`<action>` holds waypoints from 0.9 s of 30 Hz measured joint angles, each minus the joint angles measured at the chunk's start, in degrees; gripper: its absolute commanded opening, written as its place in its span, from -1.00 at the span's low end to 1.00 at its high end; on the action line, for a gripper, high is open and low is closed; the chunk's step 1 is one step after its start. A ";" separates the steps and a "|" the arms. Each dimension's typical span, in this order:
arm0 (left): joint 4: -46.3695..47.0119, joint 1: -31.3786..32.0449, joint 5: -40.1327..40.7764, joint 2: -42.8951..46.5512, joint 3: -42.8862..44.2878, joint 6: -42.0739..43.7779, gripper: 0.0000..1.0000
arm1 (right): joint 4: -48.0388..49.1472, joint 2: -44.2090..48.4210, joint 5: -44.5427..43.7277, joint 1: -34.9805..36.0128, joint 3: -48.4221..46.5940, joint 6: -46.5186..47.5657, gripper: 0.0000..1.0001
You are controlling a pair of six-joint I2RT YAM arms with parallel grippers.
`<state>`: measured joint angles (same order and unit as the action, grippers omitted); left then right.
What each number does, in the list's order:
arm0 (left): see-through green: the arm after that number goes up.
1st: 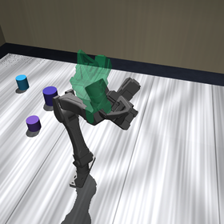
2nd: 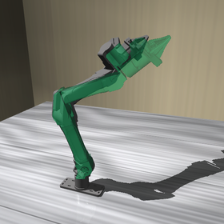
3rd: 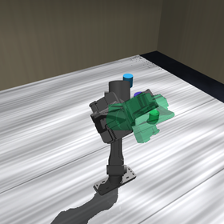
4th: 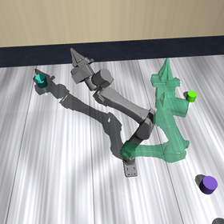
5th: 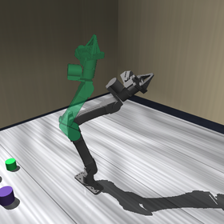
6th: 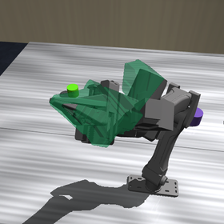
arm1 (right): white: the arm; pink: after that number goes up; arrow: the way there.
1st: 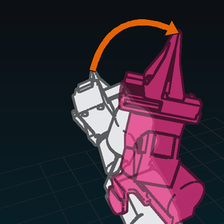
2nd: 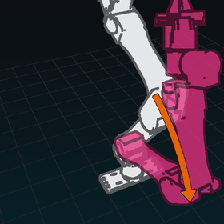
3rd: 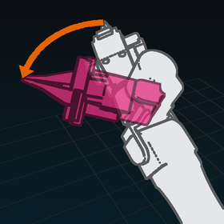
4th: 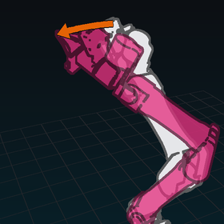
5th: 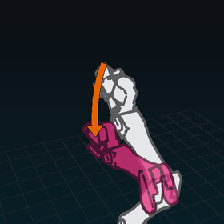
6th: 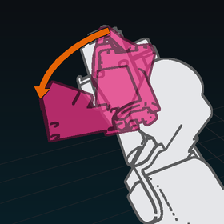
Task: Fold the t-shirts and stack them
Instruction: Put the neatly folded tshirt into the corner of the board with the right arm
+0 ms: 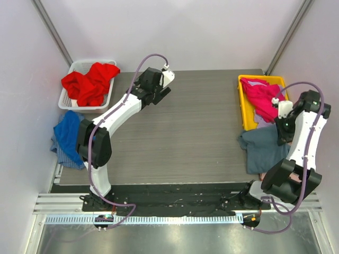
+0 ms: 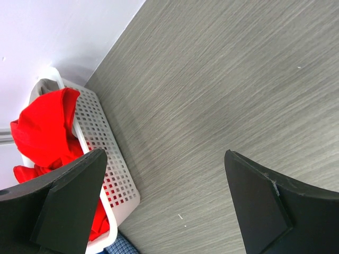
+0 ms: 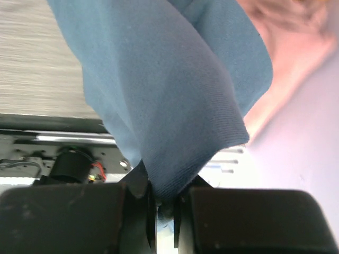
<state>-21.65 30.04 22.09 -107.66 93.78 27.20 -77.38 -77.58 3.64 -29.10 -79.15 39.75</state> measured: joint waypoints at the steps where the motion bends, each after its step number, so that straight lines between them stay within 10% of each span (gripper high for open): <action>1: 0.02 0.15 -0.02 0.37 -0.35 0.00 0.97 | -0.24 0.28 -0.66 -1.92 0.07 0.87 -0.98; 27: -0.02 1.14 -0.63 1.46 -3.50 -0.04 0.97 | 3.96 -7.52 -9.42 -19.74 2.32 11.54 -0.98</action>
<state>-21.67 31.18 21.45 -106.19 90.28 27.16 -73.43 -85.10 -5.78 -48.84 -76.84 51.29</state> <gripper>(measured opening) 0.985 0.125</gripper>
